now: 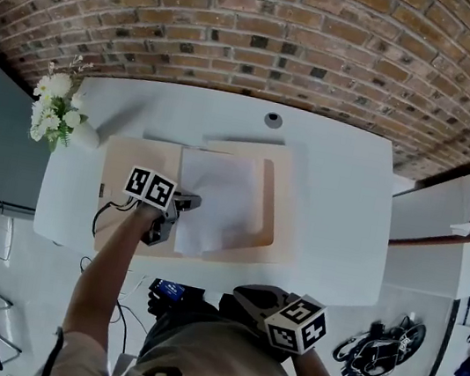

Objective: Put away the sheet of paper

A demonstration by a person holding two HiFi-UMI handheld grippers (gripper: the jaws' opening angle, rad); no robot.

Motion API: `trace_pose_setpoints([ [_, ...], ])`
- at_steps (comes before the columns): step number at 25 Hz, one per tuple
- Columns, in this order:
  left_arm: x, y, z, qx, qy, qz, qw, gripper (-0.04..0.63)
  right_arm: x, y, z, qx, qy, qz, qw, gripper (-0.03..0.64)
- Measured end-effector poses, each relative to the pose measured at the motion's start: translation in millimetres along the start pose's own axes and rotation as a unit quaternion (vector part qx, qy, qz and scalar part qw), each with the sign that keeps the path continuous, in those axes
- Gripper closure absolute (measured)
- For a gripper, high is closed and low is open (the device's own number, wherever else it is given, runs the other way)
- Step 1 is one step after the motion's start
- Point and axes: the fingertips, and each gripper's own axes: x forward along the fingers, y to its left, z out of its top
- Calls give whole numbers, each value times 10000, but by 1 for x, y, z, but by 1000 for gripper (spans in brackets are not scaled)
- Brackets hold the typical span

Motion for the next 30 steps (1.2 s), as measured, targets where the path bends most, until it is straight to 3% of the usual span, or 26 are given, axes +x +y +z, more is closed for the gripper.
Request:
trace_pose_setpoints([
  [9, 17, -9, 6, -40, 16, -78, 10000, 581, -10, -10, -6, 132, -80, -86, 9998, 594],
  [30, 44, -32, 14, -548, -108, -490, 9972, 581, -14, -21, -3, 107, 9, 92, 9999, 594],
])
